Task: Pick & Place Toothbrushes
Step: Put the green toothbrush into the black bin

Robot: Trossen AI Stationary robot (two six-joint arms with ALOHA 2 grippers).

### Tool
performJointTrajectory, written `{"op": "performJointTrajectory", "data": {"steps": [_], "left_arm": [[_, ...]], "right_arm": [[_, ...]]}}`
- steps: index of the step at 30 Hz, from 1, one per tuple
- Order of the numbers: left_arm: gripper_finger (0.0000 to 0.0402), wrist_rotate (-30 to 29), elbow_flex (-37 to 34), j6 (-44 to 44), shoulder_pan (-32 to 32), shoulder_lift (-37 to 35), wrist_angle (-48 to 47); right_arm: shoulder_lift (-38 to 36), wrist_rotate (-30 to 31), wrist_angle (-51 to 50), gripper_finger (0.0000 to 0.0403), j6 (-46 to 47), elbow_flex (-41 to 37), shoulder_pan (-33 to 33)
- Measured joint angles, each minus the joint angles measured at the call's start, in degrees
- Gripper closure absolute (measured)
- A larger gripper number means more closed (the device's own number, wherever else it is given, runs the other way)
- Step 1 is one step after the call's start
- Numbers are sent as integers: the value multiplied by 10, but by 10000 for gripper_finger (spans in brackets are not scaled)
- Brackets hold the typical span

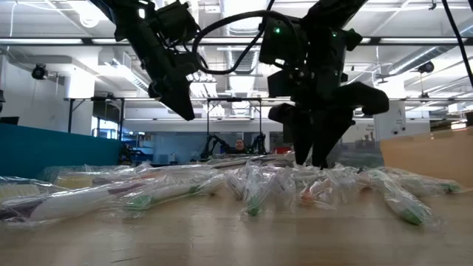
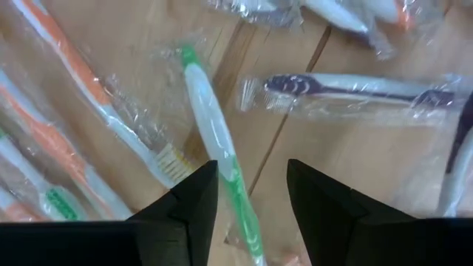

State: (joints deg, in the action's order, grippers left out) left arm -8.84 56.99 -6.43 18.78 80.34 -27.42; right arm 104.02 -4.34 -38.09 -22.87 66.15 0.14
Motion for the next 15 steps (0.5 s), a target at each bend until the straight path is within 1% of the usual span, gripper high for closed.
{"op": "performJointTrajectory", "data": {"steps": [6,15], "left_arm": [[287,0,0,0,0,0,0],[287,0,0,2,0,0,0]], "right_arm": [[6,-5,1,274,4,-2,2],[44,-9,19,301,4,-4,9]]}}
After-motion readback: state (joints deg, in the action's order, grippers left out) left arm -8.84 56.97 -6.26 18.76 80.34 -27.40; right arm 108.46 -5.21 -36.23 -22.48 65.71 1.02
